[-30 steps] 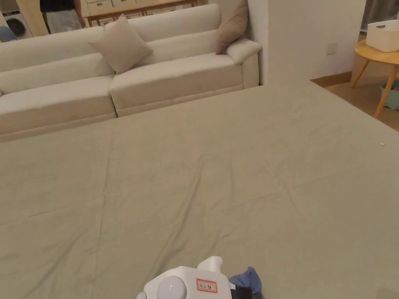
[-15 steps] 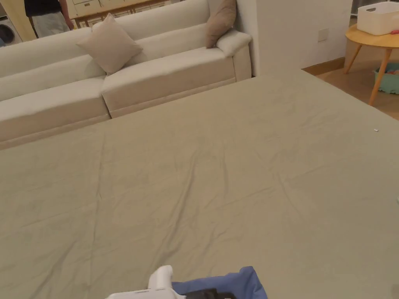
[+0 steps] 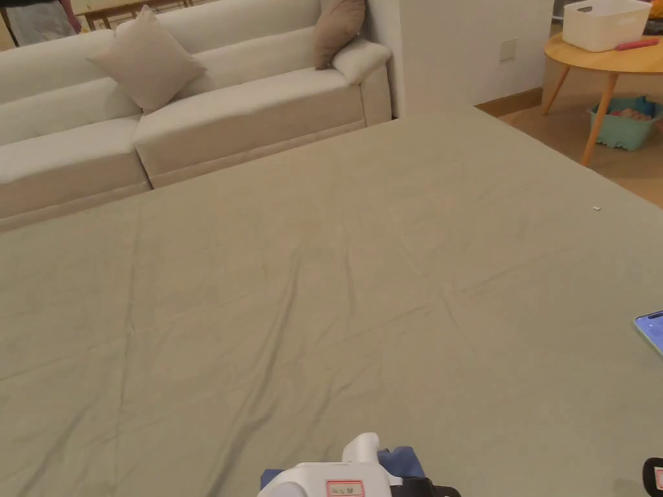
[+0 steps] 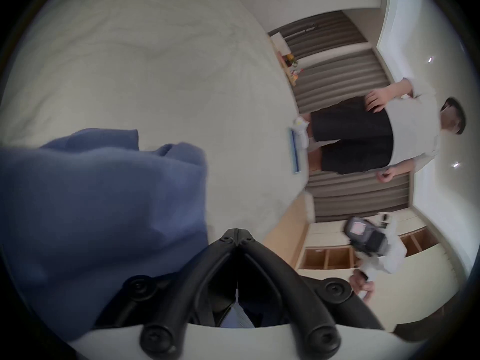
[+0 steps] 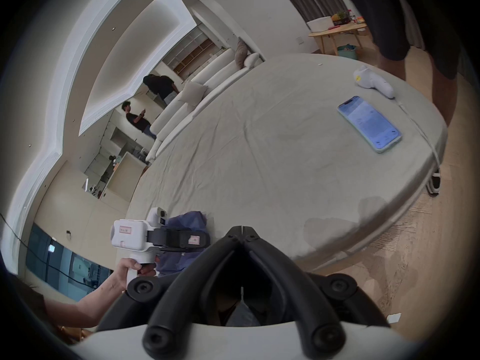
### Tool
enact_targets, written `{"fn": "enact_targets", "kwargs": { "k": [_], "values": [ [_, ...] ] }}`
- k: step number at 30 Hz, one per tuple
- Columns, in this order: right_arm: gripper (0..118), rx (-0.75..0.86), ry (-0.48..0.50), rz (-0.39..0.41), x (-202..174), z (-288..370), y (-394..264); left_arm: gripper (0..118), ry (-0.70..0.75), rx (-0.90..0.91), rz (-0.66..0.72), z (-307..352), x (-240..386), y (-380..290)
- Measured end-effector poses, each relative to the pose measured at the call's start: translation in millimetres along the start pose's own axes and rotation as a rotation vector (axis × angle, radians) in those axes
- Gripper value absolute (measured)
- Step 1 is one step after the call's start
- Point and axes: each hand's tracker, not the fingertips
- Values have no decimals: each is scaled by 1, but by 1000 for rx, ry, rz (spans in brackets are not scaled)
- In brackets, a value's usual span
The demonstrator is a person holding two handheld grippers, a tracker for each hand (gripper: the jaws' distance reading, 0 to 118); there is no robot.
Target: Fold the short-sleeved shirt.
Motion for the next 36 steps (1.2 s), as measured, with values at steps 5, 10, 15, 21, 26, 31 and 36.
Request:
{"fn": "enact_targets", "kwargs": {
  "k": [5, 10, 15, 21, 26, 31, 36],
  "values": [
    [0, -125, 143, 105, -42, -55, 11, 0, 105, 235, -70, 122, 23, -26],
    [0, -403, 339, 209, -112, -155, 8, 0, 258, 358, -43, 220, 14, -54],
    [0, -719, 168, 229, -104, -250, -6, 0, 247, 380, 29, 253, -7, -71],
    [0, -729, 156, 111, -84, -254, -4, 20, 210, 374, 35, 250, -19, -68],
    [0, -711, 149, 151, -81, -248, -3, 111, 167, 298, 64, 212, -31, -49],
    [0, -698, 161, 129, -77, -244, -5, 118, 264, 119, 89, 129, -65, -11],
    [0, -682, 163, 106, -70, -241, -6, 118, 251, 92, -45, 97, -55, -6]
  ]
}}
